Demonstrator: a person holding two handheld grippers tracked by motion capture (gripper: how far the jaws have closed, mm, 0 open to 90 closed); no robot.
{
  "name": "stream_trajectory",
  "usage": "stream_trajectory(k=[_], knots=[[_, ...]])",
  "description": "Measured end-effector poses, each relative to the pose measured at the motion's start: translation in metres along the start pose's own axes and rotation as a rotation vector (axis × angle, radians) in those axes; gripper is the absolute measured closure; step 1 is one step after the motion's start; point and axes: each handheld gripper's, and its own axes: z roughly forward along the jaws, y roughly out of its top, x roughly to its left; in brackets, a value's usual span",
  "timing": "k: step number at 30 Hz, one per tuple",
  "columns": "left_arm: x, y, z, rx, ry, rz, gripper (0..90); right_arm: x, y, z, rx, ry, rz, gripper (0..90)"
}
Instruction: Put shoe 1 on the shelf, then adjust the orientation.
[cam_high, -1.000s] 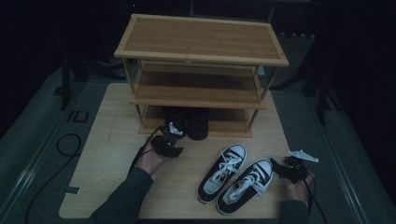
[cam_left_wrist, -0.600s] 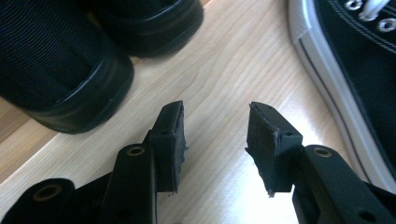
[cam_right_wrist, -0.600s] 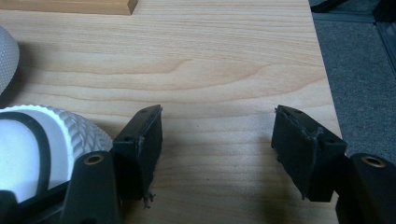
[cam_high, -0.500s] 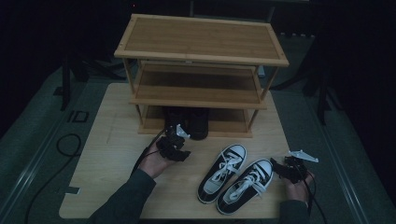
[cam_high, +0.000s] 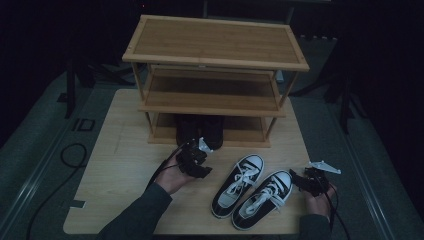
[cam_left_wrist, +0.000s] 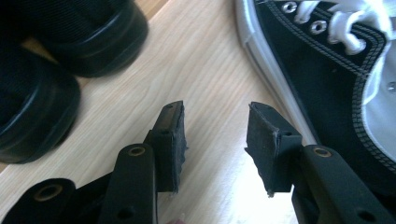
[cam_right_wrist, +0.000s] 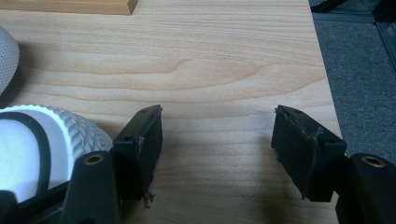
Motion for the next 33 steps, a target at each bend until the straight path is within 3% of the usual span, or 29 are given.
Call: stream_trajectory(k=[8, 33], knots=[[-0.014, 0.010, 0.000, 0.000, -0.032, 0.044, 57.4, 0.000, 0.000, 0.000, 0.000, 0.001, 0.000, 32.9], [-0.045, 0.028, 0.011, 0.000, -0.113, 0.121, 57.0, 0.000, 0.000, 0.000, 0.000, 0.002, 0.000, 32.9]])
